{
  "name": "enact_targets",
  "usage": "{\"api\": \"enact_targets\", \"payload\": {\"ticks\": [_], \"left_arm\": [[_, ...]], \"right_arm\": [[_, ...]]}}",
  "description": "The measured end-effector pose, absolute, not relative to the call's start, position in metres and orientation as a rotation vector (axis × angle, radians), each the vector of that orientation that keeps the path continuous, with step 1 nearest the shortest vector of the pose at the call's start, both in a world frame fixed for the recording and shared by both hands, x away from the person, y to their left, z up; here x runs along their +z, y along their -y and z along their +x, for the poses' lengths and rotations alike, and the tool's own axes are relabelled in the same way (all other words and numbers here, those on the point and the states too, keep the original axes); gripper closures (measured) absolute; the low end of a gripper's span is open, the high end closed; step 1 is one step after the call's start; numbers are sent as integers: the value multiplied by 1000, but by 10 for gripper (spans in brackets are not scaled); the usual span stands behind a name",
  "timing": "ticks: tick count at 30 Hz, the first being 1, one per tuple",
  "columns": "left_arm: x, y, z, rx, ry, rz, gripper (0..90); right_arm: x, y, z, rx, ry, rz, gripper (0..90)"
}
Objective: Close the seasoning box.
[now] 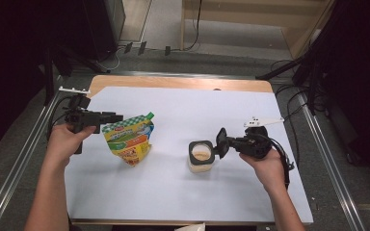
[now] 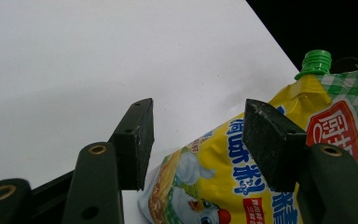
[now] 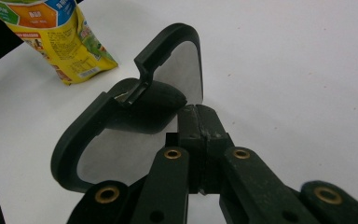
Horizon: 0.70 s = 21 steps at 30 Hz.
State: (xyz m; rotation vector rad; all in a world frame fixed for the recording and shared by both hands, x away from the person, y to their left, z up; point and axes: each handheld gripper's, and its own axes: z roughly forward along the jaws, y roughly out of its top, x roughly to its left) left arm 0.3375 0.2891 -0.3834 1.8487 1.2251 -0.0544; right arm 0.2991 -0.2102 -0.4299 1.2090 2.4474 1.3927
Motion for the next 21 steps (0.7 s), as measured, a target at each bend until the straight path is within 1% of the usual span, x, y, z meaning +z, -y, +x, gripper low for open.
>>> {"api": "enact_targets", "payload": {"ticks": [7,21], "left_arm": [[-384,-289,338,-54,-1227,1851,444],[-384,-290,338,-57,-1229,1852,441]], "right_arm": [[-422,213,296,1426,-2425,1201,900],[-417,202,292,1453,-2444,1152,900]]}}
